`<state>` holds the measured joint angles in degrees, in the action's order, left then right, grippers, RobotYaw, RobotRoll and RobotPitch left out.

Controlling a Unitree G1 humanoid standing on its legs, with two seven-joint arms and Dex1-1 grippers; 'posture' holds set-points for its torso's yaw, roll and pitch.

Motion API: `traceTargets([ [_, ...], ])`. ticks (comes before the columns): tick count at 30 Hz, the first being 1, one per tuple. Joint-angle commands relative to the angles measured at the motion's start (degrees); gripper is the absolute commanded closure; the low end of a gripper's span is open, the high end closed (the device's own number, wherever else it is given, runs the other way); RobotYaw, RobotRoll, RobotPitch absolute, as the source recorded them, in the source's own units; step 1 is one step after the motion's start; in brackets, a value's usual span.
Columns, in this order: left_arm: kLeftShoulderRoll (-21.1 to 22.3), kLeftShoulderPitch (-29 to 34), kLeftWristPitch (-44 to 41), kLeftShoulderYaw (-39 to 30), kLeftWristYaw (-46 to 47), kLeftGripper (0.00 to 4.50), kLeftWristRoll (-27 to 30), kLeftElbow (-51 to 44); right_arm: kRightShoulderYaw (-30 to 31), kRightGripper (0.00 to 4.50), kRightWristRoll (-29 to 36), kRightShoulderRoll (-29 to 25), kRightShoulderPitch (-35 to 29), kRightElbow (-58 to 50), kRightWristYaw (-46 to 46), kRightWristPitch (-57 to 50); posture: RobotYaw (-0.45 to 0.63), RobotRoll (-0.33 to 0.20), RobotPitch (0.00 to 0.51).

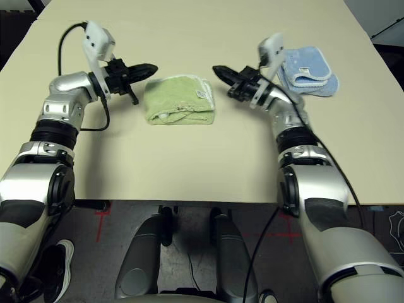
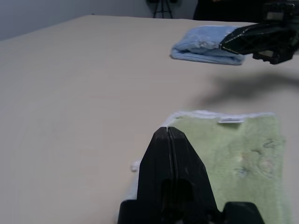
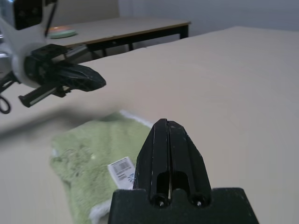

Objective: Fold the towel and set it aside.

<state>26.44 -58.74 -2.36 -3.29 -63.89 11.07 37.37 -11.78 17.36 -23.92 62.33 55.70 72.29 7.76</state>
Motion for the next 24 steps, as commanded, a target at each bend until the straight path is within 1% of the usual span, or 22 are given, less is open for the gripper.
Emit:
traceTargets([
  [1,1.7,4.9,-5.9,0.8,-2.4,4.06,3.3,-11.3,1.2,4.27,0.6,-2.6,-2.4,-3.1,5.5,-1.0,0.05,0.0,0.277],
  [3,2.7,8.0,-8.8,1.0,-2.8,3.49,4.7,-17.0,1.6,3.77,0.4,-3.9,-3.4,-4.6,6.9,-1.5,0.05,0.0,0.277],
  [6,4.2,12.7,-12.2,0.9,-2.8,2.41,6.7,-24.2,3.5,2.73,-0.7,-6.5,-6.1,-6.4,10.4,-1.1,0.06,0.0,0.276],
  [8,5.0,14.6,-13.2,1.1,-2.6,1.71,7.0,-26.8,4.2,2.05,-1.0,-7.5,-7.2,-6.9,11.1,-1.4,0.06,0.0,0.276],
  [12,5.6,16.6,-15.5,2.1,-2.7,0.19,8.1,-31.6,4.1,0.59,0.2,-8.5,-8.2,-7.3,9.6,-10.7,0.06,0.0,0.276],
  [13,5.7,16.6,-15.8,2.3,-2.6,0.0,8.4,-32.1,4.1,0.18,0.7,-8.7,-8.5,-7.8,9.2,-14.1,0.06,0.0,0.276],
  [14,5.8,16.6,-16.0,2.4,-2.5,0.0,8.6,-32.5,3.7,0.02,1.5,-8.7,-8.6,-8.5,8.5,-18.7,0.06,0.0,0.276],
  [18,6.3,16.8,-16.9,2.7,-2.5,0.0,9.1,-34.2,-0.5,0.02,7.9,-8.4,-6.4,-8.7,1.4,-42.2,0.06,0.0,0.278],
  [19,6.4,16.9,-17.1,2.7,-2.4,0.0,9.3,-34.5,-1.6,0.02,9.2,-8.2,-6.0,-8.6,-0.2,-46.3,0.06,0.0,0.279],
  [21,6.7,17.1,-17.4,2.7,-2.3,0.0,9.5,-34.9,-2.8,0.02,10.9,-7.6,-5.7,-9.1,-3.2,-52.1,0.06,0.0,0.281],
  [24,7.1,17.3,-17.8,2.7,-2.1,0.0,9.8,-35.4,-2.9,0.02,11.7,-6.1,-6.0,-10.5,-6.4,-56.6,0.07,0.0,0.284],
])
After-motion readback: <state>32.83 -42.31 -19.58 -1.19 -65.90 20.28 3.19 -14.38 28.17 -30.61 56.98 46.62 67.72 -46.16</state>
